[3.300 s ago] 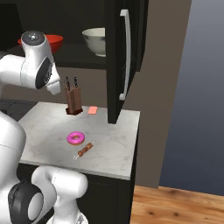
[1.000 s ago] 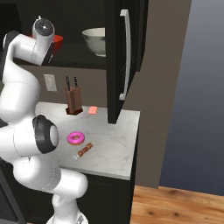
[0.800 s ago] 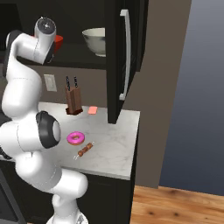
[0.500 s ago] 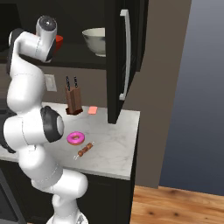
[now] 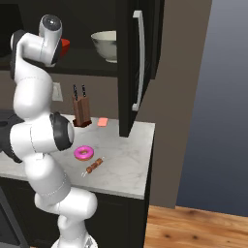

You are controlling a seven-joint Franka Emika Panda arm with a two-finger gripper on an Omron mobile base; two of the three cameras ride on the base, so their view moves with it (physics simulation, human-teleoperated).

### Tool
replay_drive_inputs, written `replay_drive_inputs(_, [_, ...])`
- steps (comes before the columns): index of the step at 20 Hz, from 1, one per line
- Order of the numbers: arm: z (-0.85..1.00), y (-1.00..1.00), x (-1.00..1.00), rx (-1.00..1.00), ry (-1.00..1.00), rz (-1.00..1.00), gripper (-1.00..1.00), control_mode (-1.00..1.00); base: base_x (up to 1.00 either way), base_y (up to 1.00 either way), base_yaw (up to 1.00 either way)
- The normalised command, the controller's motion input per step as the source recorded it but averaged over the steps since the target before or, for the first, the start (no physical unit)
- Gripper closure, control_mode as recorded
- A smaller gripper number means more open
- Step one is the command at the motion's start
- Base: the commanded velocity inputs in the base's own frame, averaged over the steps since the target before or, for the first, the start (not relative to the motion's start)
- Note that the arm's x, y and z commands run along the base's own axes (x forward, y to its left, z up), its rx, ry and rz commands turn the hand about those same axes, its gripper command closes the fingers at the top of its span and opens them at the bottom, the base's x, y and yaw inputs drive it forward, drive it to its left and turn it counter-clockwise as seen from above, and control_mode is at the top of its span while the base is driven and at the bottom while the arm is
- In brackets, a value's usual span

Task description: Pick both bowls and place them on the counter. Then place the donut in one bowl and place the kebab skewer in the other bowl.

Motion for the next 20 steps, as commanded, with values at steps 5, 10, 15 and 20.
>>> replay_drive_inputs(5, [-0.2,0.12,0.11,-0.02,0.03,0.0,1.0,-1.0,0.0,0.0,0.0])
replay_drive_inputs(10, [-0.26,0.0,0.06,0.0,0.09,0.0,1.0,-1.0,0.0,0.0,0.0])
replay_drive_inputs(15, [-0.23,0.0,-0.11,0.03,0.08,0.0,1.0,-1.0,0.0,0.0,0.0])
replay_drive_inputs(20, [-0.14,0.0,-0.53,0.0,0.02,0.0,1.0,-1.0,0.0,0.0,0.0])
